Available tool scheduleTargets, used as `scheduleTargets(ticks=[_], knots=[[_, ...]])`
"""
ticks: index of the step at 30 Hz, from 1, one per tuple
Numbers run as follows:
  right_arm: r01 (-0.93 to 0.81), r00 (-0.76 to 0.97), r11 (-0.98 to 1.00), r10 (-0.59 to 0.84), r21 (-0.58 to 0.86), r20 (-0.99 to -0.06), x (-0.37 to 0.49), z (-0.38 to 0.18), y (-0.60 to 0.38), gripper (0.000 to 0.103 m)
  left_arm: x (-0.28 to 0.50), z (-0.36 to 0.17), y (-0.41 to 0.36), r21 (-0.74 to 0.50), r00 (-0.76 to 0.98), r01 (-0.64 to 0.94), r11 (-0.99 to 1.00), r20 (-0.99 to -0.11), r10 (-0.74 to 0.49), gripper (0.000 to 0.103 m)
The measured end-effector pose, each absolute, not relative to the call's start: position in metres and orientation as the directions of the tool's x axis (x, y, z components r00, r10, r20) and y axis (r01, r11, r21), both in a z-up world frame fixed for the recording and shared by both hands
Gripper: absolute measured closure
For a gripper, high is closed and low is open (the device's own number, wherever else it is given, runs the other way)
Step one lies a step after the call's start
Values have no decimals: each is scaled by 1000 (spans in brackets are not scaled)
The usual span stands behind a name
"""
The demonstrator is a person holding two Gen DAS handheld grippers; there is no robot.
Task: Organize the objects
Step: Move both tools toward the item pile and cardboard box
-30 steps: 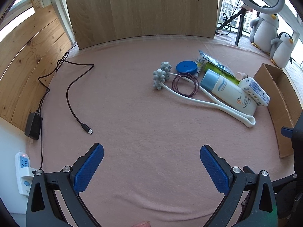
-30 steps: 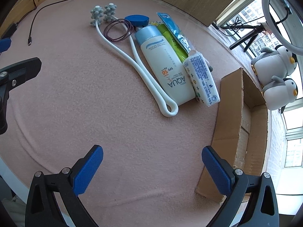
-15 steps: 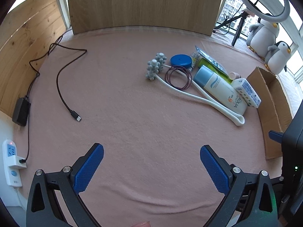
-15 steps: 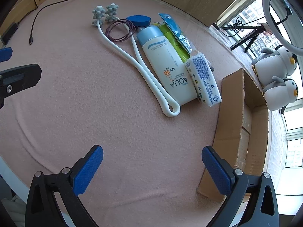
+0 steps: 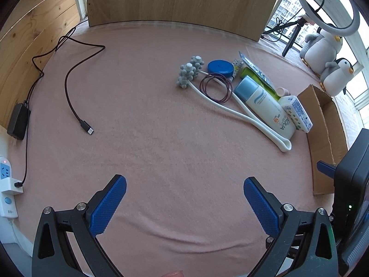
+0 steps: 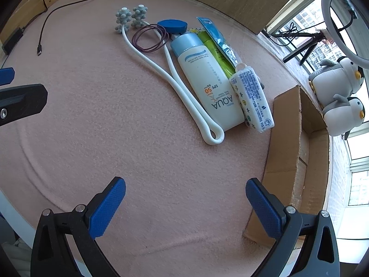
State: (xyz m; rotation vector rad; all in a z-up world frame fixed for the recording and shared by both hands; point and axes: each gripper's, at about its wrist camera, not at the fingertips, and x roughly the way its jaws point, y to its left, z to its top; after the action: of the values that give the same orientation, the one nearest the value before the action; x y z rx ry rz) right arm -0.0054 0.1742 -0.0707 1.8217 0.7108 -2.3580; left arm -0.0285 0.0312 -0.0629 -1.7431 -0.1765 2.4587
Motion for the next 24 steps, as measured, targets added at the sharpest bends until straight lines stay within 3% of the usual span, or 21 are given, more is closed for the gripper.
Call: scheduleTargets(ticks=[14,21,24], knots=[[342,-295,-886,216,-314,-931,-8,-70,171,0,-31,-59,26,-108,-350,-26,-994,-930,110,0],[339,-296,-886,219,-317,-930,-10,-70,172,0,-23,-58,50,148,-401,-129,-981,-912,-85,0],[333,-292,-887,226,-321,-929,-10,-72,176,0,-19,-66,54,198,-378,-160,-967,-917,-125,0]])
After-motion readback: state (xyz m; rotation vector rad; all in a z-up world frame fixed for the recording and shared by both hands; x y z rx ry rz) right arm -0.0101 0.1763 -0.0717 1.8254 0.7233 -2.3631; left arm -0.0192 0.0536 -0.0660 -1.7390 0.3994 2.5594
